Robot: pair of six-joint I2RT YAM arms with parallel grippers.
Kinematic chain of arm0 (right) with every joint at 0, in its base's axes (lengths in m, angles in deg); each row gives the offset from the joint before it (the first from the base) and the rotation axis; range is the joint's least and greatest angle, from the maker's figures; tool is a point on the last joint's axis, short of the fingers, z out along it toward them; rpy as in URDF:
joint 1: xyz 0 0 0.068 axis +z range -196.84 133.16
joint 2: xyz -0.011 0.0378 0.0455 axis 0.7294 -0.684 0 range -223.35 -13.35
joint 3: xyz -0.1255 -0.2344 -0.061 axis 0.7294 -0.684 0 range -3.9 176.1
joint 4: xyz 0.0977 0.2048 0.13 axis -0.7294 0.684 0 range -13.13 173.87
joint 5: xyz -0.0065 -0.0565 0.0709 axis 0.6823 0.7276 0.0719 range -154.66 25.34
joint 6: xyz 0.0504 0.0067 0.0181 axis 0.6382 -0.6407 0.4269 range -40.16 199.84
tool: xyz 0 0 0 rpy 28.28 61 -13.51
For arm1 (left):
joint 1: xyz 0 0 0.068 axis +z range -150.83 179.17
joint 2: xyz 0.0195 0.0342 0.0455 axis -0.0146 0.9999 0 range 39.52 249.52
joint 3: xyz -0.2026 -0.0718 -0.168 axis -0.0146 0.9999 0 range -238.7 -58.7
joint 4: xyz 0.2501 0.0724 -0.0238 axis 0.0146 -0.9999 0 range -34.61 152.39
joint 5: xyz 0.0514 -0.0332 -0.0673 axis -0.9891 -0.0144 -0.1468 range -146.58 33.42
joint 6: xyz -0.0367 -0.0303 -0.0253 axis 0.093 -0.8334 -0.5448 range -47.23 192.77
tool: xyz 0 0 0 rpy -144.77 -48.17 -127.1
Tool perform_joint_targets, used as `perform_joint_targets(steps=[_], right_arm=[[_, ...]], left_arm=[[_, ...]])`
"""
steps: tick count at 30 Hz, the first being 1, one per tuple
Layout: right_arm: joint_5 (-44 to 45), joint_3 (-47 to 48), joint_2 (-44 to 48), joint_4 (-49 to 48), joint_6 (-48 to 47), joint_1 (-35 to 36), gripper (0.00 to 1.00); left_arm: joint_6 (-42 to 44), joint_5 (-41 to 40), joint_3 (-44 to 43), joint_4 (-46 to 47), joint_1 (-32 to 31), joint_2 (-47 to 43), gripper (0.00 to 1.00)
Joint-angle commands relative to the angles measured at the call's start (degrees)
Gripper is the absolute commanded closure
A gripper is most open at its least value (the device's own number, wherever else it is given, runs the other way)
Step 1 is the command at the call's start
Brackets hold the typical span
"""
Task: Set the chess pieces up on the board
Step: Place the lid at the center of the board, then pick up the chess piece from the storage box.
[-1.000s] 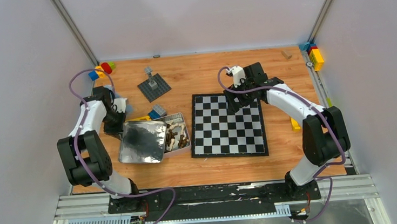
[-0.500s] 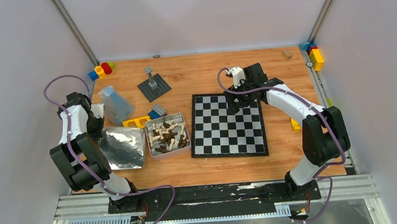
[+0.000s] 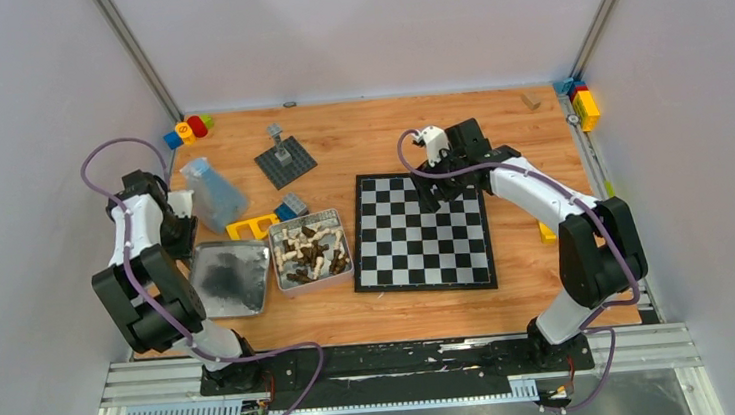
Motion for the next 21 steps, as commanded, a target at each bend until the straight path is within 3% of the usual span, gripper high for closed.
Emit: perform_joint_targets(steps=[1, 5, 8, 15, 21], right_arm=[[-1.01, 1.48, 1.26, -1.29, -2.00, 0.77, 0.19], [-0.94, 2.58, 1.03, -0.67, -2.56, 0.96, 0.20], [-0.92, 3.05, 0.95, -0.37, -2.68, 0.97, 0.20], [-0.18, 2.49, 1.35, -0.62, -3.20, 0.97, 0.20], [0.14, 0.29, 3.56, -1.51, -3.38, 0.88, 0.20]], left_arm=[[0.67, 1.98, -1.27, 1.15, 0.28, -6.53, 0.45], [1.20, 8.59, -3.30, -1.55, -0.44, -12.96, 0.34], [1.20, 13.81, -5.19, -3.98, -4.39, -15.39, 0.32], [-1.31, 15.36, -5.95, -3.80, -28.56, -13.48, 0.33], [-1.60, 17.00, -7.22, 0.93, -42.17, -6.32, 0.36]])
